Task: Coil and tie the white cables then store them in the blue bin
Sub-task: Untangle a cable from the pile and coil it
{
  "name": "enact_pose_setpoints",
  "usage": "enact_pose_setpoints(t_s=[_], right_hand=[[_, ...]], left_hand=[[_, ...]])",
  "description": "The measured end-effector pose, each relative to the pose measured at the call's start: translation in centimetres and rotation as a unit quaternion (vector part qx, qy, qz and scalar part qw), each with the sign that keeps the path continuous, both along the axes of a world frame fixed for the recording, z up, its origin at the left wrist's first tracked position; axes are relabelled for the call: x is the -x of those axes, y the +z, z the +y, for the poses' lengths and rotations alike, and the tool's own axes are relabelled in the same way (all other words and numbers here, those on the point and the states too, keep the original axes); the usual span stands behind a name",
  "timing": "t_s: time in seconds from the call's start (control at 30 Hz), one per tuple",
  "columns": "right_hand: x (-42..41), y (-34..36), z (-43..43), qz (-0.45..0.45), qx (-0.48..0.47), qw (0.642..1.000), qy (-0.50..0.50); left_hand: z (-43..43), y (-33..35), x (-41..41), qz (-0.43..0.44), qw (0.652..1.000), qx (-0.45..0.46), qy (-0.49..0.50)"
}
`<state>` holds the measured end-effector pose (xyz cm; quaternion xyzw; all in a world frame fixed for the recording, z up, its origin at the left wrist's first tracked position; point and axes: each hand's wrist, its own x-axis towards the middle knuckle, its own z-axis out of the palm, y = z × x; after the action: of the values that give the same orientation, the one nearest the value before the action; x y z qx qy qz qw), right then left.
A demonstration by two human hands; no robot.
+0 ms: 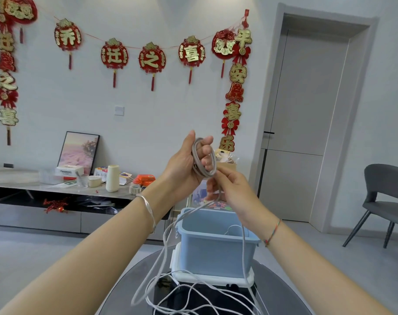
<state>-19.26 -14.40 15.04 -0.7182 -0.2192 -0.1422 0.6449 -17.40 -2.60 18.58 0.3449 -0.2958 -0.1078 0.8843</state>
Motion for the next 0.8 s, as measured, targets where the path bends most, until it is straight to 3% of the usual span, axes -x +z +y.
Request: enact_pose_setpoints(t_s=[0.13,0.23,0.43,0.67,0.8], right_hand=[[-0.3,-1.1,-0.2,0.024,0.11,0.994,-0.008],[-0.4,-1.9,-0.2,0.064,0.106,0.992,0.012],[-0.5,-2.0,0.2,-0.016,0.199,0.973,-0.114],[1.2,-2.0,0.4,-0.096,0.367,0.908,-0.179],[2.2,-0.9,-0.4,-0.123,0.369,0.903,-0.184]], left_hand=[[-0.1,0.6,-0.2,0.019,0.998,0.008,0.052],[-0.3,0.6,-0.4,0.011,0.996,-0.012,0.084],[-0.7,-0.6,-1.3,-0.095,0.969,-0.125,0.193],[-0.9,-1.5,-2.7,-0.223,0.868,-0.251,0.365],[0.2,-1.9,-3.8,-0.284,0.78,-0.347,0.437]])
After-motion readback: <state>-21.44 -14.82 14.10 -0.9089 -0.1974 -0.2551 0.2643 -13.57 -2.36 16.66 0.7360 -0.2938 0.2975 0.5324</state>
